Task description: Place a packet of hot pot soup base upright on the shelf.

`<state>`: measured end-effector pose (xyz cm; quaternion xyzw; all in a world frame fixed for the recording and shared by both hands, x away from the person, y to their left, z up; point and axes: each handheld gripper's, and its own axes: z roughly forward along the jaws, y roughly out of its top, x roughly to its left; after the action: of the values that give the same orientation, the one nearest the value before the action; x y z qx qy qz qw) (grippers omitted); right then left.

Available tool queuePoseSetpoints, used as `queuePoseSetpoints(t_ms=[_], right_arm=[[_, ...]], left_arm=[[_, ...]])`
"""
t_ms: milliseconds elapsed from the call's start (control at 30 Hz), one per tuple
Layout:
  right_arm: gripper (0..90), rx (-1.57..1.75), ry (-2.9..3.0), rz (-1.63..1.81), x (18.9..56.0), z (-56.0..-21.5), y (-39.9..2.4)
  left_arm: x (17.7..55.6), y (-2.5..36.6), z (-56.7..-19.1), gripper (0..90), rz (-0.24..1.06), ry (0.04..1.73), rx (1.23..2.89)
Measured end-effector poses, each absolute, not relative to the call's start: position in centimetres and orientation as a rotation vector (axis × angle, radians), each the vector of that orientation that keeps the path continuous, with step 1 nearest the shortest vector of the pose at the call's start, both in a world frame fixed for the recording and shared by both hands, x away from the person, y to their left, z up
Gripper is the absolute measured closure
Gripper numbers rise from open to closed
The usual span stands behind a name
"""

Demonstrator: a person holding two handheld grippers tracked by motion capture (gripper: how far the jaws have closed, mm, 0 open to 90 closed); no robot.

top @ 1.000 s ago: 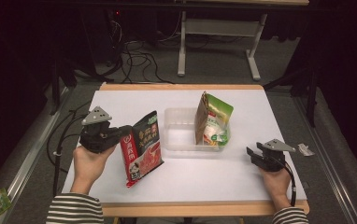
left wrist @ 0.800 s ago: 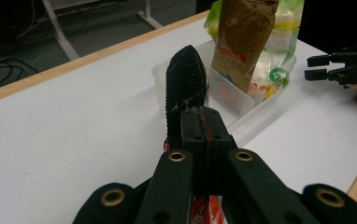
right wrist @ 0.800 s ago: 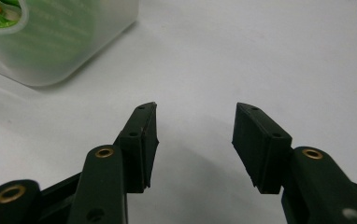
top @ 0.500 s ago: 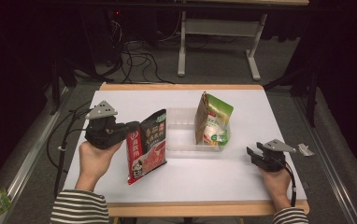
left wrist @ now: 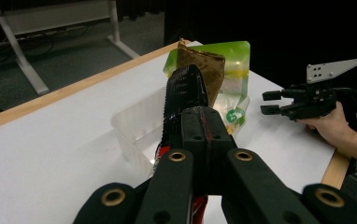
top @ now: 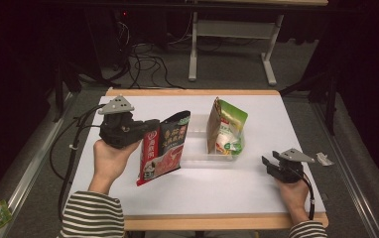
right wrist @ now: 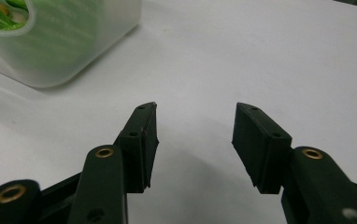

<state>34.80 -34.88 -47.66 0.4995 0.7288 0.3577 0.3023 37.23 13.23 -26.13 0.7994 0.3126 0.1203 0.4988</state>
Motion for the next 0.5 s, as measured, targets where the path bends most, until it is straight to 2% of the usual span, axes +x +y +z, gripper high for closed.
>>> queuePoseSetpoints(t_ms=[500], right_arm=[[51.0, 1.325, 1.934, 0.947, 34.8, -47.7, -34.9]], left_arm=[[39.5, 11.0, -24.2, 90.0, 0.231, 0.73, 1.9]])
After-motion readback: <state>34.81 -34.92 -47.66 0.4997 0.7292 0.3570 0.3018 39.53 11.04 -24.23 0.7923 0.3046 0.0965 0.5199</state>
